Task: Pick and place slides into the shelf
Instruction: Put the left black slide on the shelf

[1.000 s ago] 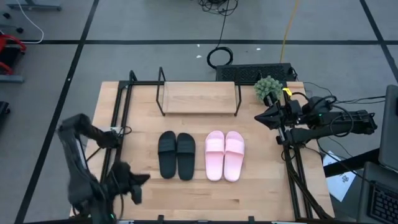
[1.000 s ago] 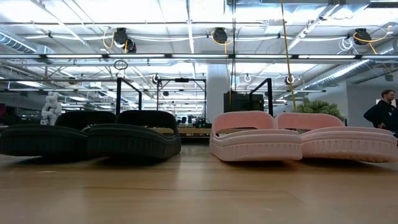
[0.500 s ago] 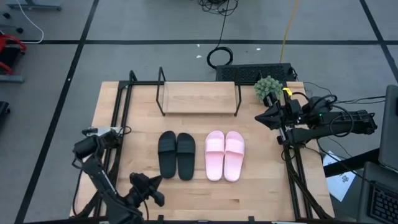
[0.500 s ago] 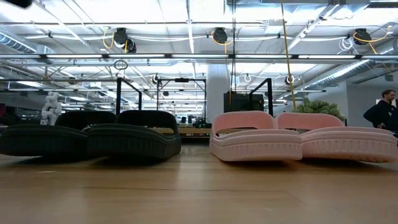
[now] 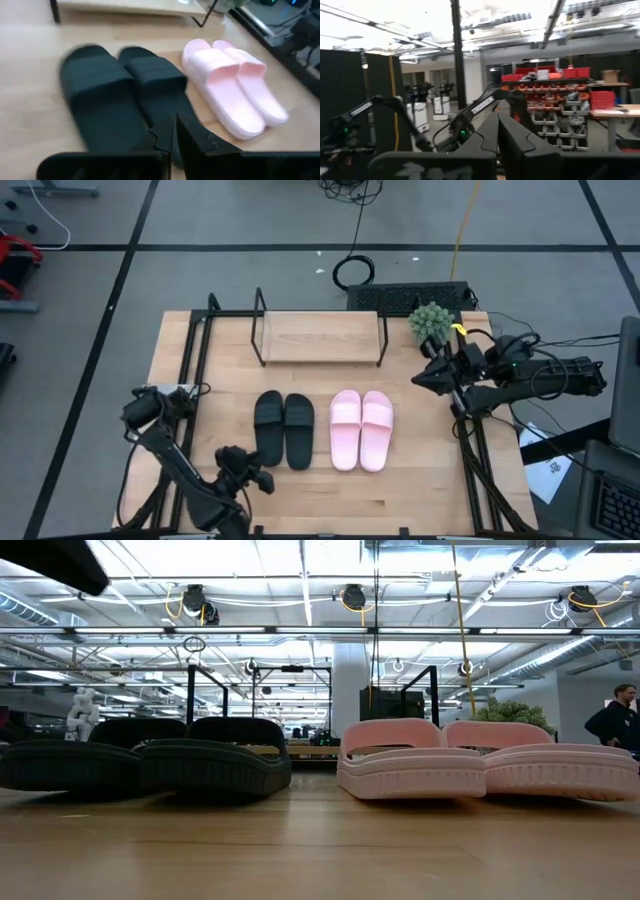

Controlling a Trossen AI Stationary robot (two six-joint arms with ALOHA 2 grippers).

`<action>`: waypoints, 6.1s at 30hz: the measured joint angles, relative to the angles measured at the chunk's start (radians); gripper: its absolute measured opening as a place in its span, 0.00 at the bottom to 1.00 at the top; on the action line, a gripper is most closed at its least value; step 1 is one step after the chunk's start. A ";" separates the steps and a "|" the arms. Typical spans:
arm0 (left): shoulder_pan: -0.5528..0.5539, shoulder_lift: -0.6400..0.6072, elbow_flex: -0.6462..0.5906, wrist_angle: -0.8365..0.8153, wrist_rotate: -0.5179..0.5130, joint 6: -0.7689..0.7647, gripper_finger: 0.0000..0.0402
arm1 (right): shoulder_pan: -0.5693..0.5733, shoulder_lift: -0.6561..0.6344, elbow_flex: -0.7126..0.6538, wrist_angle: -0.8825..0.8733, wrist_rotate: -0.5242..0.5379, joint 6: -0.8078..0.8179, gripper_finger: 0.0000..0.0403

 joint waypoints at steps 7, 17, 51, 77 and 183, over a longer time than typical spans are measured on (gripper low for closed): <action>0.077 0.000 0.000 0.189 -0.043 0.082 0.16 | 0.000 0.000 0.000 0.000 -0.130 -0.008 0.00; 0.119 0.000 0.000 0.286 -0.012 0.216 0.42 | 0.000 -0.005 0.000 -0.004 -0.157 -0.024 0.00; 0.133 0.001 -0.068 0.345 0.053 0.090 0.32 | 0.000 -0.005 0.000 -0.084 -0.157 -0.084 0.00; 0.145 -0.118 -0.067 0.183 0.145 0.023 0.32 | 0.000 -0.005 -0.002 -0.087 -0.158 -0.042 0.00; 0.147 -0.093 0.048 0.010 0.243 0.332 0.32 | 0.000 0.039 -0.156 0.093 -0.075 -0.018 0.00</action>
